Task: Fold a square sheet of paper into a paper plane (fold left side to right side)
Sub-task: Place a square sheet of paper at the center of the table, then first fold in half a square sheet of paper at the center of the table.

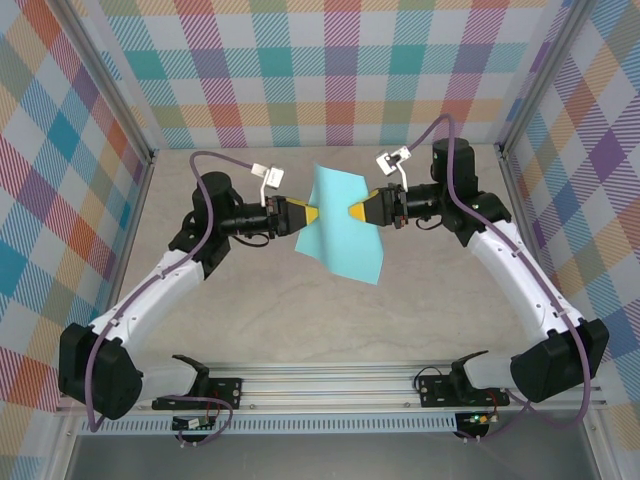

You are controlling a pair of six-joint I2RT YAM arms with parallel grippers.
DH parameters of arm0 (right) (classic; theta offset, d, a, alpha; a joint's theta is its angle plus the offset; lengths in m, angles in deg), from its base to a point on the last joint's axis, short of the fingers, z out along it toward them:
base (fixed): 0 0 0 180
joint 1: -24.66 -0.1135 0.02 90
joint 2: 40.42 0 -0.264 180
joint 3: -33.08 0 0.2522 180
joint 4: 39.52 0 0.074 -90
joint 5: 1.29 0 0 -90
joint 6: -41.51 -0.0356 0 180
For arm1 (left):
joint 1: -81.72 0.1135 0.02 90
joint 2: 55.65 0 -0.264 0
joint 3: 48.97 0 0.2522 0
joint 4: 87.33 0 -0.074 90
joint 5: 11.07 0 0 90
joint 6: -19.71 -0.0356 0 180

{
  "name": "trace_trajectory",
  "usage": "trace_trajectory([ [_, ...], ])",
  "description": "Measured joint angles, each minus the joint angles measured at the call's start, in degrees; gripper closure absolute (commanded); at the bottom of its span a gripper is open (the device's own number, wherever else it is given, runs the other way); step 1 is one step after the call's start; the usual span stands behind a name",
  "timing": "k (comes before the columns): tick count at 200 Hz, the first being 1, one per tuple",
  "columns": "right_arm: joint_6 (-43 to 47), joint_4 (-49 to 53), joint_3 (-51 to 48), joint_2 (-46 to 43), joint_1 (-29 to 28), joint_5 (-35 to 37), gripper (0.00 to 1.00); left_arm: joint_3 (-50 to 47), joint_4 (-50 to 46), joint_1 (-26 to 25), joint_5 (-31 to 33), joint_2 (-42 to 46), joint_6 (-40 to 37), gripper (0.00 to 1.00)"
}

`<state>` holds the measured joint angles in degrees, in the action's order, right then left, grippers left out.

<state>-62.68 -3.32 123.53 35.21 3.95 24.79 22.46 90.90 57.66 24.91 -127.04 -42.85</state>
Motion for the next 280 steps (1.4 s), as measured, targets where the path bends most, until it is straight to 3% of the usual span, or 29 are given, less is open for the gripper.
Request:
trace_trajectory([
  [26,1.7,2.6,0.8,0.0,0.2,3.0,0.69,0.1,-2.3,-0.1,0.9,0.8,-1.6,0.96],
  [37,2.2,4.0,1.2,0.0,0.5,4.9,0.59,0.1,-3.8,-0.2,1.7,0.8,-1.9,1.00],
  [49,3.1,5.5,1.7,0.0,0.8,7.5,0.53,-0.1,-5.1,-0.2,3.0,0.8,-2.6,1.00],
  [76,4.5,9.7,2.5,0.4,1.5,16.4,0.29,-2.2,-6.5,-0.2,7.2,0.7,-2.8,1.00],
  [110,5.2,14.7,2.9,3.6,1.6,30.1,0.21,-7.7,-7.4,-0.2,14.7,-0.8,-1.7,1.00],
  [151,2.3,15.2,-0.4,8.0,1.6,38.0,0.23,-12.6,-7.4,-0.2,22.7,-8.9,1.1,1.00],
  [193,-4.9,8.8,-7.3,14.0,1.3,37.4,0.40,-12.8,-7.8,-0.2,27.4,-17.7,1.5,1.00],
  [280,-12.7,2.6,-5.1,32.0,-4.6,38.2,0.59,-12.7,-12.2,-0.2,31.2,-18.3,0.4,0.98],
])
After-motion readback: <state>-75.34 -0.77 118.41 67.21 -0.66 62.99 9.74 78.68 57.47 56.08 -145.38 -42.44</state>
